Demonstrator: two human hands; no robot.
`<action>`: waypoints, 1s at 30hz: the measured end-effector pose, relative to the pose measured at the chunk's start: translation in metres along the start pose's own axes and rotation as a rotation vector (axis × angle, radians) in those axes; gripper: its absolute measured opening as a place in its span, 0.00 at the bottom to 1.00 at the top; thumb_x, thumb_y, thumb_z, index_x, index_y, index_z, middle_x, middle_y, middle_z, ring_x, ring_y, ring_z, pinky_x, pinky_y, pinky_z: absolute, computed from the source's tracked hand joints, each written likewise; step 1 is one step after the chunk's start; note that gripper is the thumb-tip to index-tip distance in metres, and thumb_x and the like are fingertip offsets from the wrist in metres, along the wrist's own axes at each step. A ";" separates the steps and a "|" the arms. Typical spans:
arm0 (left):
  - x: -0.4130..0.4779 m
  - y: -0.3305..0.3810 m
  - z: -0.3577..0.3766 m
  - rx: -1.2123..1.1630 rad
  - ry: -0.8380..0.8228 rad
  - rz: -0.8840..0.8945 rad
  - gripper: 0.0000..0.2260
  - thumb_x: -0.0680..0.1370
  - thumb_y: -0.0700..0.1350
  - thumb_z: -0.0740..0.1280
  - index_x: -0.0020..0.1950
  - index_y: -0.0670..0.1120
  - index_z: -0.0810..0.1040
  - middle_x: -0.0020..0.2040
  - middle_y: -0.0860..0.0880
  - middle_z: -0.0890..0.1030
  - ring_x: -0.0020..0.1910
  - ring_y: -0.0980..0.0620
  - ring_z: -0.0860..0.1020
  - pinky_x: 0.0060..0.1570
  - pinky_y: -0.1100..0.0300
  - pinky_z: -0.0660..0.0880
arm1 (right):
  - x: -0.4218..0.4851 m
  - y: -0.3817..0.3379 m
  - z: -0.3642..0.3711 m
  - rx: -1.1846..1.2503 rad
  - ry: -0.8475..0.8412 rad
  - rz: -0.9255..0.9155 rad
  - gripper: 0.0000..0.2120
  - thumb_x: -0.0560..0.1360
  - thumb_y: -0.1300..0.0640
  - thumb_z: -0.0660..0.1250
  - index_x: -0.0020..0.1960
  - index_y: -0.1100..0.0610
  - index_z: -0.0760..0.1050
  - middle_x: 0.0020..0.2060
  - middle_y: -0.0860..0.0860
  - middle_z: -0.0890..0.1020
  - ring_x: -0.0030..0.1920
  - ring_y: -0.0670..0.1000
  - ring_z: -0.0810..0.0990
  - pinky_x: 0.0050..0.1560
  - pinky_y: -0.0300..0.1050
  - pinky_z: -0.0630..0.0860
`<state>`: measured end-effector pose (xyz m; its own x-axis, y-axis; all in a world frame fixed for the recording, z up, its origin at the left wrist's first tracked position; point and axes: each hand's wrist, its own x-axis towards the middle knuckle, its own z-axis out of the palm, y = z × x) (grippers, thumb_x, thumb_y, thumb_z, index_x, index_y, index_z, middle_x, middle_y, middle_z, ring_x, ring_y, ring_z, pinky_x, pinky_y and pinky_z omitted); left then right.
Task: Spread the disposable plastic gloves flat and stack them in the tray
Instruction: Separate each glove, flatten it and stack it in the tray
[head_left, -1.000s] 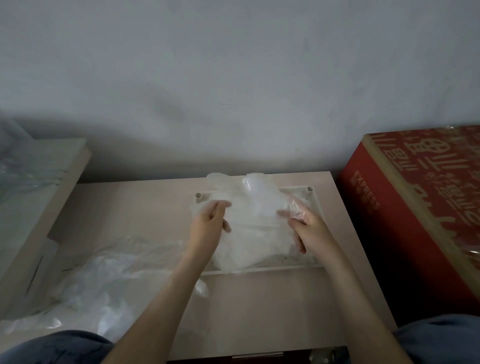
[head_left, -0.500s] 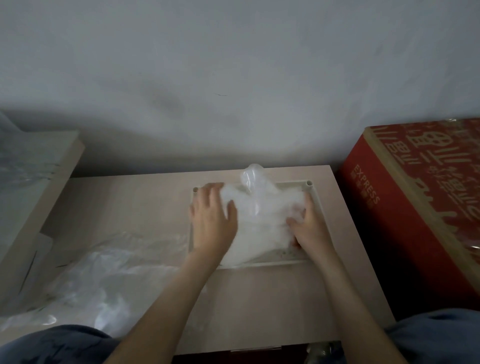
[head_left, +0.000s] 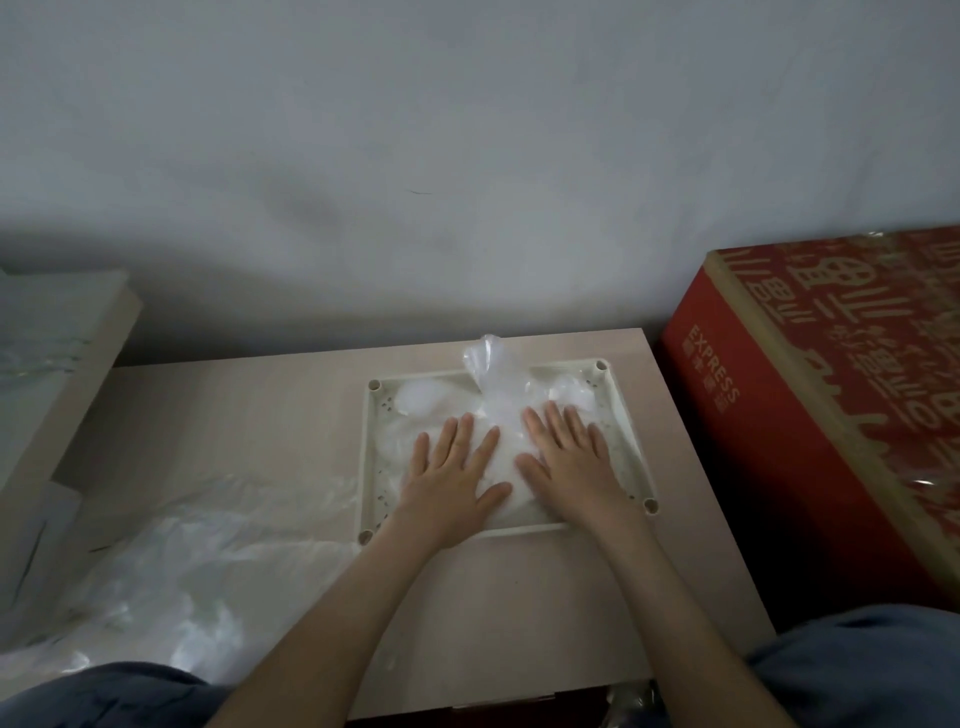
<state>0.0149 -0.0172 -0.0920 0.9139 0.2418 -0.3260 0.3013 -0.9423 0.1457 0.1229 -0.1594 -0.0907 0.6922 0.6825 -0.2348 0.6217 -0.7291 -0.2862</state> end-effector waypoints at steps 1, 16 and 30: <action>0.000 -0.001 0.000 0.000 -0.006 -0.004 0.30 0.80 0.63 0.45 0.77 0.56 0.36 0.77 0.48 0.35 0.76 0.49 0.34 0.73 0.48 0.34 | 0.000 0.001 0.002 -0.007 -0.029 0.010 0.29 0.81 0.41 0.45 0.77 0.46 0.37 0.77 0.50 0.38 0.76 0.51 0.34 0.72 0.51 0.33; -0.118 -0.105 -0.015 -0.210 0.611 -0.343 0.20 0.78 0.43 0.55 0.68 0.42 0.71 0.70 0.44 0.70 0.72 0.46 0.65 0.71 0.44 0.54 | -0.050 -0.155 0.021 0.065 0.322 -0.663 0.29 0.70 0.51 0.67 0.70 0.56 0.66 0.65 0.52 0.74 0.61 0.53 0.72 0.59 0.52 0.71; -0.192 -0.124 0.013 -0.055 0.282 -0.112 0.41 0.69 0.75 0.48 0.66 0.46 0.73 0.67 0.50 0.73 0.68 0.51 0.70 0.72 0.46 0.55 | -0.057 -0.188 0.074 -0.002 0.381 -0.601 0.09 0.71 0.51 0.61 0.38 0.49 0.78 0.34 0.43 0.79 0.41 0.50 0.78 0.47 0.46 0.59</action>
<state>-0.2012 0.0503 -0.0598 0.9114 0.4052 -0.0721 0.4115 -0.8942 0.1763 -0.0610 -0.0573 -0.0925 0.3094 0.9010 0.3041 0.9363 -0.2329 -0.2627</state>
